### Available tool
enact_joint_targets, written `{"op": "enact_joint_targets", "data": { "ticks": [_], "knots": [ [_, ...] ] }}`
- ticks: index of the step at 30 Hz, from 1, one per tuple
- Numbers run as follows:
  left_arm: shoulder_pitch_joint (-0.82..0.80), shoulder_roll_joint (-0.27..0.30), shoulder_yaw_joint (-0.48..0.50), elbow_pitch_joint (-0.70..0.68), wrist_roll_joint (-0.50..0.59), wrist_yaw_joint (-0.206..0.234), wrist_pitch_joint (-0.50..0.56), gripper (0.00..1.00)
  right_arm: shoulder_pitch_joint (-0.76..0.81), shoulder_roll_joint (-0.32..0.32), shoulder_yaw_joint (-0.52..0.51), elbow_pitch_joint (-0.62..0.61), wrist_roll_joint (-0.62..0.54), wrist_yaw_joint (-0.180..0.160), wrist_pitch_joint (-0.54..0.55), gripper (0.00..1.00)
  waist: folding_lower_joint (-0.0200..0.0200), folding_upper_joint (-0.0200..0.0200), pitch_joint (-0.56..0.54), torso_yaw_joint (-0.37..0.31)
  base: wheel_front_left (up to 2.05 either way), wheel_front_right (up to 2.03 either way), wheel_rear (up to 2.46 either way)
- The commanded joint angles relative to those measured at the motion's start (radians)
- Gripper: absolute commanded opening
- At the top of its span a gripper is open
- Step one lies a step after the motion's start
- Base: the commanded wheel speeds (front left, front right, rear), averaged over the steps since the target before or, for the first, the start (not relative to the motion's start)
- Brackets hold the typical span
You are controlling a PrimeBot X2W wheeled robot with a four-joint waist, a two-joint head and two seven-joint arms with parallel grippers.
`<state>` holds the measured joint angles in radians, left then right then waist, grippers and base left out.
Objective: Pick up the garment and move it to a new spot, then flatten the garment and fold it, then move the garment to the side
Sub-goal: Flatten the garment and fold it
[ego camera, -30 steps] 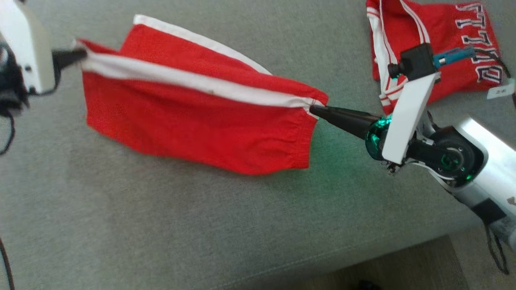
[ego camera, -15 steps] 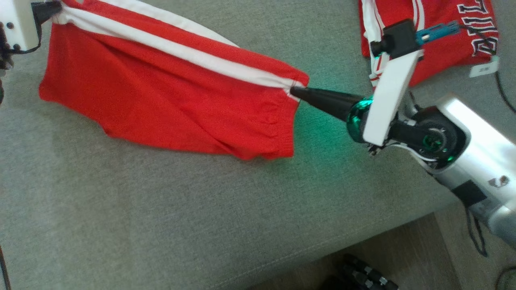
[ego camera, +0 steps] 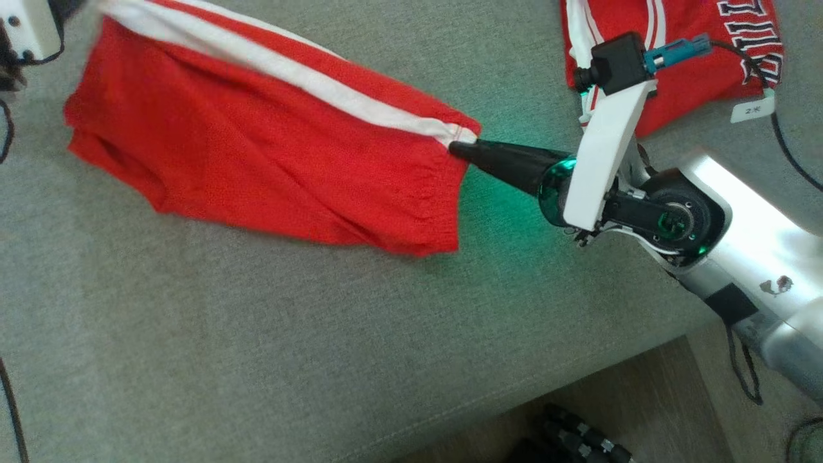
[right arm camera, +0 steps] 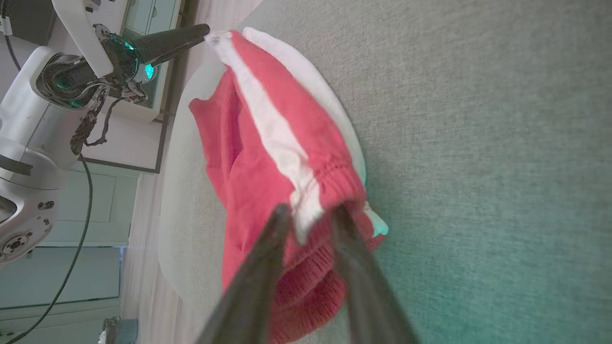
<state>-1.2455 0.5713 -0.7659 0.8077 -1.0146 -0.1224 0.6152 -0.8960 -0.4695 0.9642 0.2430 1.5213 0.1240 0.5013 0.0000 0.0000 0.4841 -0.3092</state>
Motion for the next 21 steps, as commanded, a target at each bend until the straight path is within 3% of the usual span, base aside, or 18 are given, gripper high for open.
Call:
{"op": "enact_joint_targets", "data": {
  "ticks": [1,8,21],
  "knots": [
    [-0.052,0.035,0.032,-0.009,0.001,-0.002,-0.009,1.0,0.0,-0.001,-0.008,-0.014,-0.007,0.007,-0.007,1.0,0.0,0.0,-0.009,0.0,0.0,0.0,0.0],
    [-0.037,0.045,-0.011,0.025,-0.009,-0.007,0.029,1.0,0.022,-0.018,-0.02,-0.006,0.009,0.007,-0.018,1.0,0.0,0.0,-0.054,-0.004,0.0,0.0,0.0],
    [0.032,0.119,-0.12,-0.007,-0.063,-0.008,0.248,1.0,0.12,-0.116,-0.091,-0.144,0.027,0.007,-0.126,1.0,0.0,0.0,-0.064,-0.058,0.0,0.0,0.0]
  ]
}}
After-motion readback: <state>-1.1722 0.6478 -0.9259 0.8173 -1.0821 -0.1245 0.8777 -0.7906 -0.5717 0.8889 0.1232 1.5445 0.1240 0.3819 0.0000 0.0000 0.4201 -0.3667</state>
